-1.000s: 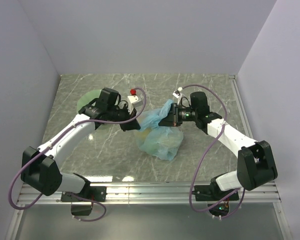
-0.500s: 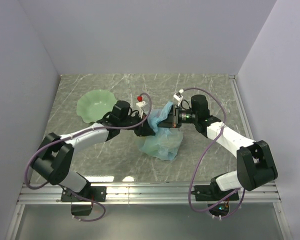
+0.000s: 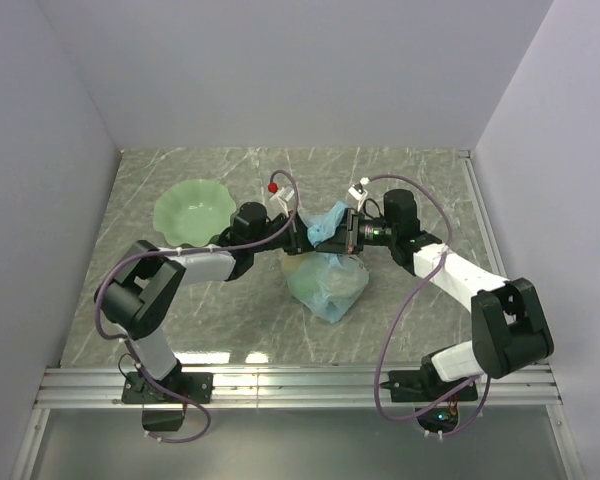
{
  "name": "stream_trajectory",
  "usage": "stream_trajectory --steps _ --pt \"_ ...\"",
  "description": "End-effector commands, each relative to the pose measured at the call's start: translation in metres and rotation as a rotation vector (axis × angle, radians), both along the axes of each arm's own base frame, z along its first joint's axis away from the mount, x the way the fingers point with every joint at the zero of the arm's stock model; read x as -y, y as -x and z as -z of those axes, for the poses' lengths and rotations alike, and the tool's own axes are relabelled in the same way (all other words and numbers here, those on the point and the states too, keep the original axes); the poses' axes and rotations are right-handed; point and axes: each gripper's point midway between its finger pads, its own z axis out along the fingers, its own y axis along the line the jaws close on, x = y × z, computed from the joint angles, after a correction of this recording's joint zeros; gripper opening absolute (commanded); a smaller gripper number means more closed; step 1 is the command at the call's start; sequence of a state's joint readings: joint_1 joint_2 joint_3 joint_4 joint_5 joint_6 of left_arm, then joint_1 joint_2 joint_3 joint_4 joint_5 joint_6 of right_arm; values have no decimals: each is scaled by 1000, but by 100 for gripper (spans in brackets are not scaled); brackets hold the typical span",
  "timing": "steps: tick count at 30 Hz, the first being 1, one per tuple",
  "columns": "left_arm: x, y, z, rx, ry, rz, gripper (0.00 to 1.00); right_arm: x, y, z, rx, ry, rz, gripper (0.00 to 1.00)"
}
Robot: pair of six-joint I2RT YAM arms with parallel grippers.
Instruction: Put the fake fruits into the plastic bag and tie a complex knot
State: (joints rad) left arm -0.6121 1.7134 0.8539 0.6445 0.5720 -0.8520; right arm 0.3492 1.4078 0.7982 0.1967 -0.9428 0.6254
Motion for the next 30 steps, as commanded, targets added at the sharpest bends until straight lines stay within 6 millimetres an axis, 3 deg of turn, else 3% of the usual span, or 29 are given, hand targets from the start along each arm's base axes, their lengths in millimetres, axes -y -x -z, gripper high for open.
stream_trajectory --steps 1,5,6,8,9,11,12,15,20,23,25,27,30 --pt "3 -14 -49 5 210 -52 0 -8 12 -9 27 -28 -91 0" --pt "13 4 -58 -19 260 37 0 -10 13 -11 59 -26 -122 0" --pt "14 7 -58 -34 270 44 0 -8 16 -6 29 1 -128 13" --pt "13 10 -52 -58 268 48 0 -2 12 -16 143 46 -144 20" --pt "12 11 -50 -65 265 47 0 5 16 -9 112 98 -129 31" --pt "11 12 -46 -67 256 50 0 24 19 -15 166 153 -108 45" --pt "12 14 -45 -68 254 52 0 33 18 -14 175 183 -85 60" --pt "12 14 -44 -68 249 57 0 63 22 -12 187 253 -52 73" --pt "13 12 -38 -75 243 53 0 94 27 -20 234 307 -30 73" --pt "13 10 -36 -79 234 47 0 106 15 -32 245 251 31 59" --pt "14 9 -35 -83 233 46 0 111 4 -35 244 223 69 39" --pt "14 9 -34 -89 230 46 0 112 -14 -34 256 217 132 27" --pt "15 10 -29 -103 223 48 0 112 -41 -28 261 205 219 21"
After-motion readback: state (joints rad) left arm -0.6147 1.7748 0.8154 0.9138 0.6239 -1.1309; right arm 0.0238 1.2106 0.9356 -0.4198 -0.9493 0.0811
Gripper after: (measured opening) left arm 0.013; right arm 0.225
